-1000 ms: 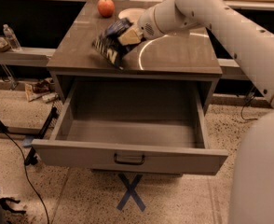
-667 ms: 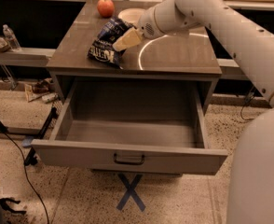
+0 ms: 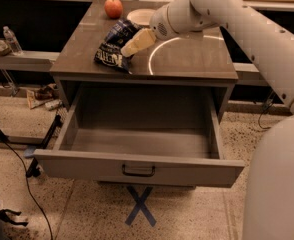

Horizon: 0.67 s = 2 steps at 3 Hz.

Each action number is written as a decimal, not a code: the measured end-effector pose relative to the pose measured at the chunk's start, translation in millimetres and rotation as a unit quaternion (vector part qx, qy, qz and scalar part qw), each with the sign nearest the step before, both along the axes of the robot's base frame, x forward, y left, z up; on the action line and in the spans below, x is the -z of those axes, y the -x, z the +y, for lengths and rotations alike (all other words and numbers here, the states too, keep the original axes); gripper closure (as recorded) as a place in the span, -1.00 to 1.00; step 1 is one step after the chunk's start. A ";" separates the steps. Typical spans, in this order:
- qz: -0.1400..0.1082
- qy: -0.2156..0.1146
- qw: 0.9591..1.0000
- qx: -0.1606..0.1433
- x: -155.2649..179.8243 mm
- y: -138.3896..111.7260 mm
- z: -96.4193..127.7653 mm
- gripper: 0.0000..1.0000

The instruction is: Pick blue chip bag from top drawer and place on counter

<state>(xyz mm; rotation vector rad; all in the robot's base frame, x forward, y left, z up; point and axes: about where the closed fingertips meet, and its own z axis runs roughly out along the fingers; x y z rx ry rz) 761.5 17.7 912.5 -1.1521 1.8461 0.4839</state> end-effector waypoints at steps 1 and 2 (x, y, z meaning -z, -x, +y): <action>-0.022 -0.003 0.998 0.066 -22.4 18.0 -90.4 -1.00; -0.037 -0.016 0.990 0.133 -27.8 40.1 -165.6 -1.00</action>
Offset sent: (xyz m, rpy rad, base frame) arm -0.0708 -0.2677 0.0366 0.0617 -0.1170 -0.4454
